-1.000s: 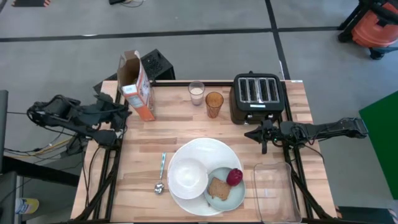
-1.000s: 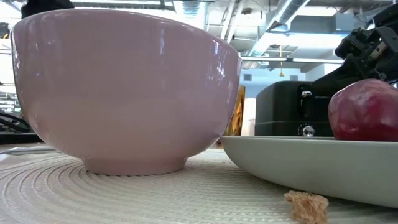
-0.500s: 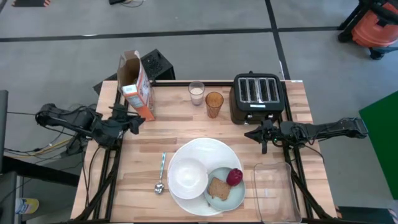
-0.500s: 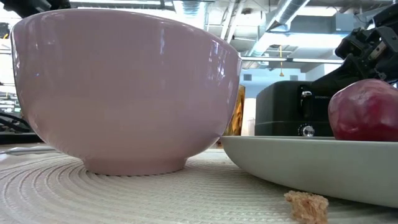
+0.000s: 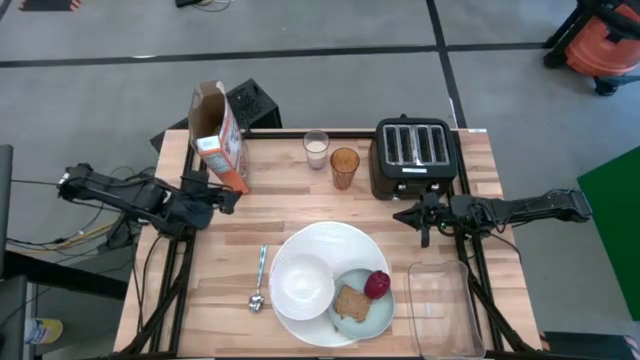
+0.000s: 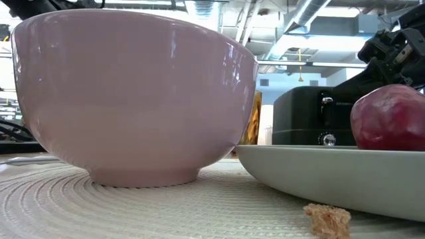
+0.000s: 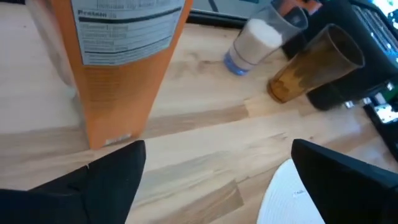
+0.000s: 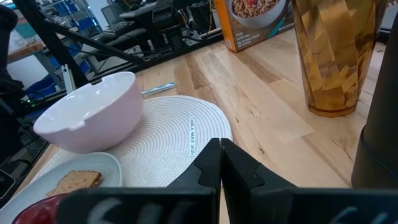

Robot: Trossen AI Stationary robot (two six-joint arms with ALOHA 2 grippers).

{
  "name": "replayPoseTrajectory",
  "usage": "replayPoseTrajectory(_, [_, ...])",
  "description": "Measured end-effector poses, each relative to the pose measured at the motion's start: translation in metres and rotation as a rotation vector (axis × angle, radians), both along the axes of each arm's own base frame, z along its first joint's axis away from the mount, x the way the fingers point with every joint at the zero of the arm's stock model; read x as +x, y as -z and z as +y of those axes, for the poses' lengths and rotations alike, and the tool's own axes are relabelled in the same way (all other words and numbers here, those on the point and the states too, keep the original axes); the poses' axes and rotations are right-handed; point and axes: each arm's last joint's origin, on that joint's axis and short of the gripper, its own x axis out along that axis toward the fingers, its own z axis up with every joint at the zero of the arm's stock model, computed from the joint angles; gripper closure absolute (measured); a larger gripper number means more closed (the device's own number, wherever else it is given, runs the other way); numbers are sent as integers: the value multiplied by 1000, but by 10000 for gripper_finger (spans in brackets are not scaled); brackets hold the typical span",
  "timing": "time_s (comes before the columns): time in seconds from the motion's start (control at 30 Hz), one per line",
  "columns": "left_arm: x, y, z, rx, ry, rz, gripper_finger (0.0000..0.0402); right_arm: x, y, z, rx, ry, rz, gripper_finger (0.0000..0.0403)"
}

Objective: Arrange a breakfast setting
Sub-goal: Pour the cereal into the white bowl

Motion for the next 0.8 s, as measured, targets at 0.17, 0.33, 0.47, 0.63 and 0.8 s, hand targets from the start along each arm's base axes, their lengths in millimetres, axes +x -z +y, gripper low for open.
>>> replayPoseTrajectory(0.17, [3, -9, 2, 63, -53, 69, 4, 0, 0, 0, 0, 0, 0, 372])
replayPoseTrajectory(0.33, [10, -10, 4, 67, -117, 164, 2, 0, 0, 0, 0, 0, 0, 372])
replayPoseTrajectory(0.47, [16, -10, 5, 89, -149, 160, 2, 0, 0, 0, 0, 0, -1, 372])
replayPoseTrajectory(0.63, [17, -10, 8, 104, -202, 152, 2, 0, 0, 0, 0, 0, -1, 372])
replayPoseTrajectory(0.8, [18, -11, 14, 149, -219, 174, 2, 0, 0, 0, 0, 0, 0, 372])
